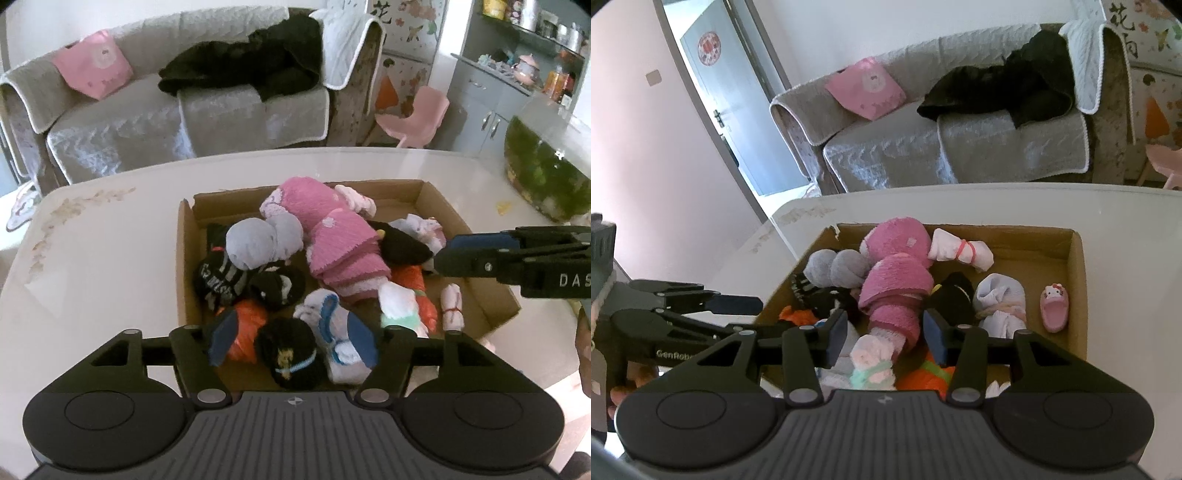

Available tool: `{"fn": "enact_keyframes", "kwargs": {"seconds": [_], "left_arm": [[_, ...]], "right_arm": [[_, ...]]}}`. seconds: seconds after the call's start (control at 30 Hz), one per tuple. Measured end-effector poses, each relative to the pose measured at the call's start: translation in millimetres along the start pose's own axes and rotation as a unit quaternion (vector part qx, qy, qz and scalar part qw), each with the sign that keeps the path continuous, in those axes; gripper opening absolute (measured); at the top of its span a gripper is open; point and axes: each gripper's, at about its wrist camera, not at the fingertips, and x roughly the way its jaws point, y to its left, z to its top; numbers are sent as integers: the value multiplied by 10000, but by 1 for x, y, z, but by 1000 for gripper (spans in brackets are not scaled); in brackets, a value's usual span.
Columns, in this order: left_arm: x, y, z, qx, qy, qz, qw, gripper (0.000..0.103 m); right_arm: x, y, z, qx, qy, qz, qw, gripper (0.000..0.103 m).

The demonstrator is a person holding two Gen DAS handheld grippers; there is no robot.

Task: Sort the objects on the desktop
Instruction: 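Lower both socks into the box and open both tools, then move both open tools back over the remaining socks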

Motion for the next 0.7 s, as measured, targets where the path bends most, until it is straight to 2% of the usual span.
{"fn": "enact_keyframes", "kwargs": {"seconds": [0.03,0.17,0.4,0.47,0.57,0.7], "left_arm": [[-3,-3,-2,36,-12,7,10000,72],[-22,-12,-11,79,-166,82,9998,87],[-55,-17,-37,-155,-322,68,9993,95],[-64,-17,-49,-237,-372,110,9990,102],[-79,-14,-69,-356,-464,204,9981,103],[-90,-4,-92,-654,-387,145,9970,103]], "right_arm": [[-2,2,-1,1,-17,13,10000,46],[-13,9,-9,6,-63,85,9999,48],[-46,19,-30,98,-314,71,9994,56],[-58,22,-40,124,-393,38,9991,63],[-77,25,-55,129,-506,4,9986,68],[-95,30,-71,121,-621,-208,9978,77]]}}
